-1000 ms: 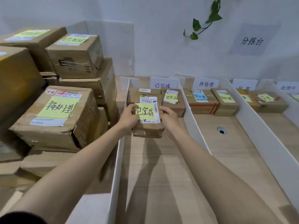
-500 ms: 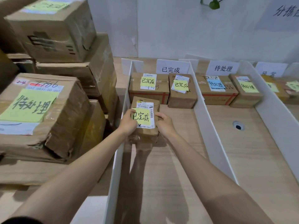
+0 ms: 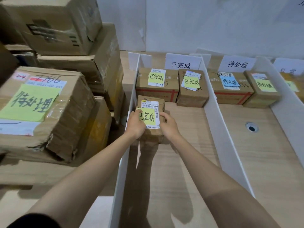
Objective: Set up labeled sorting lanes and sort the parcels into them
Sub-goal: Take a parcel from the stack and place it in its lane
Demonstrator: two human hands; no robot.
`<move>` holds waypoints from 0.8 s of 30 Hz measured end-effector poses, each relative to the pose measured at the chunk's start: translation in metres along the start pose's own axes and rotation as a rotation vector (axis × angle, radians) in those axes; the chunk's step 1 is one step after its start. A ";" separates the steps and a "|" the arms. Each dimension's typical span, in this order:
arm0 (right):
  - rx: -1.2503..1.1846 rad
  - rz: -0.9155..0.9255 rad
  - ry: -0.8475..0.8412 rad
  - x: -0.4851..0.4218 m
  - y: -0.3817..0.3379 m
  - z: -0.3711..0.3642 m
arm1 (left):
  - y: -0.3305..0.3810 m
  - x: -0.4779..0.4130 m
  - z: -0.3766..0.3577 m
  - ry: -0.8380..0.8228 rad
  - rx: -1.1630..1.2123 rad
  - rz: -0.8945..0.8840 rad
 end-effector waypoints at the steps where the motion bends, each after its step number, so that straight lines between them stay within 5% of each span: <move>1: 0.066 0.047 0.013 0.006 0.000 0.000 | 0.000 0.004 -0.001 0.015 -0.061 -0.069; 8: 0.589 0.356 0.128 0.050 0.009 0.000 | -0.007 0.047 -0.005 -0.073 -0.509 -0.307; 17: 1.013 0.334 -0.029 0.073 0.021 -0.006 | -0.022 0.074 -0.005 -0.172 -0.947 -0.256; 24: 1.060 0.297 -0.131 0.047 0.006 -0.008 | -0.008 0.046 0.001 -0.214 -0.990 -0.193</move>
Point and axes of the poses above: each hand's wrist, its own x-axis away from the middle knuckle, its own z-axis out of the back of the hand, y = z × x, the point moved 1 cm from there along -x, towards the middle knuckle, and after that the axes turned 7 degrees about x, right-handed, at the moved point
